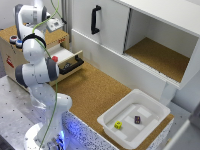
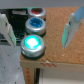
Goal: Place the pink object in the drawer
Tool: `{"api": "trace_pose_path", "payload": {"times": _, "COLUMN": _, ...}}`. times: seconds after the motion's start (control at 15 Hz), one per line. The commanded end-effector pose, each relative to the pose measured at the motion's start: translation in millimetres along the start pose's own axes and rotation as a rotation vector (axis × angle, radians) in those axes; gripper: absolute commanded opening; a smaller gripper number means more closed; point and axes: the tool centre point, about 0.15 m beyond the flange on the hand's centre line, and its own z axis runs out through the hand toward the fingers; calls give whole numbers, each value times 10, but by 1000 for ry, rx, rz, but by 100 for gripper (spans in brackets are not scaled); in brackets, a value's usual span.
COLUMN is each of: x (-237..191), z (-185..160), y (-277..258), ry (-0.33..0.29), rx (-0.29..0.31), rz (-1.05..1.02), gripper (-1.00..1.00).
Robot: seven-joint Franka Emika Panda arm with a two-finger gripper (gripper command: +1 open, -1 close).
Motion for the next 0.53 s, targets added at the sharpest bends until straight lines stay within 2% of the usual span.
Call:
{"api": "trace_pose_path", "payload": {"times": 0.0, "x": 424, "z": -156, "y": -306, "ry": -63, "rx": -1, "rz": -43, "gripper": 100}}
{"api": "trace_pose_path", "payload": {"times": 0.33, "x": 490, "z": -49, "y": -385, "ry": -91, "rx": -8, "rz": -74, "gripper": 100}}
{"api": "trace_pose_path", "payload": {"times": 0.4, "x": 501, "z": -16, "y": -370, "ry": -90, "rx": -8, "rz": -65, "gripper": -100}}
{"api": "trace_pose_path", "payload": {"times": 0.47, "x": 503, "z": 46, "y": -362, "ry": -107, "rx": 3, "rz": -72, "gripper": -100}}
